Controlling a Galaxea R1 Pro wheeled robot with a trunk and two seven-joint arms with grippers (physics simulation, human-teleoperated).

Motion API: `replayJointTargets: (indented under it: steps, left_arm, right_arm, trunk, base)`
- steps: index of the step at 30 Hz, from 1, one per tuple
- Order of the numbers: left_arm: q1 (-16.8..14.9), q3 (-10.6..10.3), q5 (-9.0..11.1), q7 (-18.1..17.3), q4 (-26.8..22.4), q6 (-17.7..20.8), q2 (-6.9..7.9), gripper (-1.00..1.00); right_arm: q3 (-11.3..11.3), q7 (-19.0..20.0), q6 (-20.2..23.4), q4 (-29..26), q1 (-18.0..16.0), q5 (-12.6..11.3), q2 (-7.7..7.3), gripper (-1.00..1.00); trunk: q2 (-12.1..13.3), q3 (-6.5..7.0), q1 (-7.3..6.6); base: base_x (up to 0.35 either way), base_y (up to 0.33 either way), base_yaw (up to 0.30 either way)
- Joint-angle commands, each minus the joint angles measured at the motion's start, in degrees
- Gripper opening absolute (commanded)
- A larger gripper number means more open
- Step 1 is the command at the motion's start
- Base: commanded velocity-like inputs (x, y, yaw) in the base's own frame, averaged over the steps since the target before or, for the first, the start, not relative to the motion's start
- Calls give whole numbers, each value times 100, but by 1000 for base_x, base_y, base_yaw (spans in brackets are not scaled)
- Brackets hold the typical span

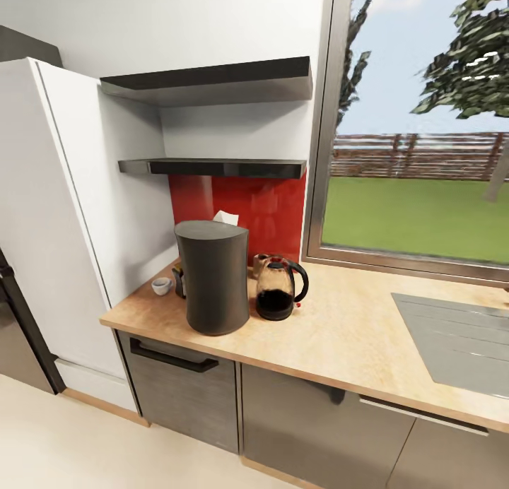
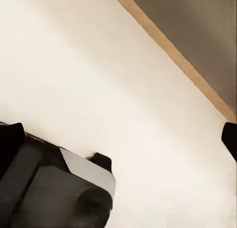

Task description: Set up a coffee station on the kitchen countertop: keep the coffee maker on the countertop, move the bottle of coffee from the kitchen shelf to the counter next to the coffee maker, place a paper coffee filter on top of the coffee maker, put the saucer next to the coffee maker with the coffee cup on the saucer, and place the electric kettle next to the coffee maker.

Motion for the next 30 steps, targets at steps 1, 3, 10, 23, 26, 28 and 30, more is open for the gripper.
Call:
replayJointTargets:
  steps: [1,3,10,23,26,28,30]
  left_arm:
    - [0,38,-64,12,73,-27,-5,100]
    - [3,40,-73,19,257,-33,-7,100]
    - [14,46,-69,35,615,-38,-10,100]
    - [16,79,-40,44,927,-41,-16,100]
    - [15,86,-32,44,1066,-49,-20,100]
    - [14,95,-25,44,1079,-49,-14,100]
    - [14,95,-34,44,1081,-50,-11,100]
  right_arm:
    - [14,-31,40,136,65,-111,2,100]
    - [-87,-31,41,248,224,-460,2,100]
    - [-171,-22,65,325,651,-2162,-232,100]
    - [-189,-19,42,301,685,-2893,-140,100]
    - [-189,-14,42,300,685,-2968,-140,100]
    - [-189,-13,42,300,685,-2975,-145,100]
    - [-185,-13,42,300,685,-2978,-146,100]
  trunk:
    - [-3,-1,2]
    - [-3,-1,2]
    - [-3,-1,2]
    - [-3,-1,2]
    - [-3,-1,2]
    - [-3,-1,2]
    - [-3,-1,2]
  base:
    - [0,0,0]
    - [0,0,0]
    - [0,0,0]
    - [0,0,-105]
    - [0,0,-288]
    - [0,0,-298]
    - [0,0,-299]
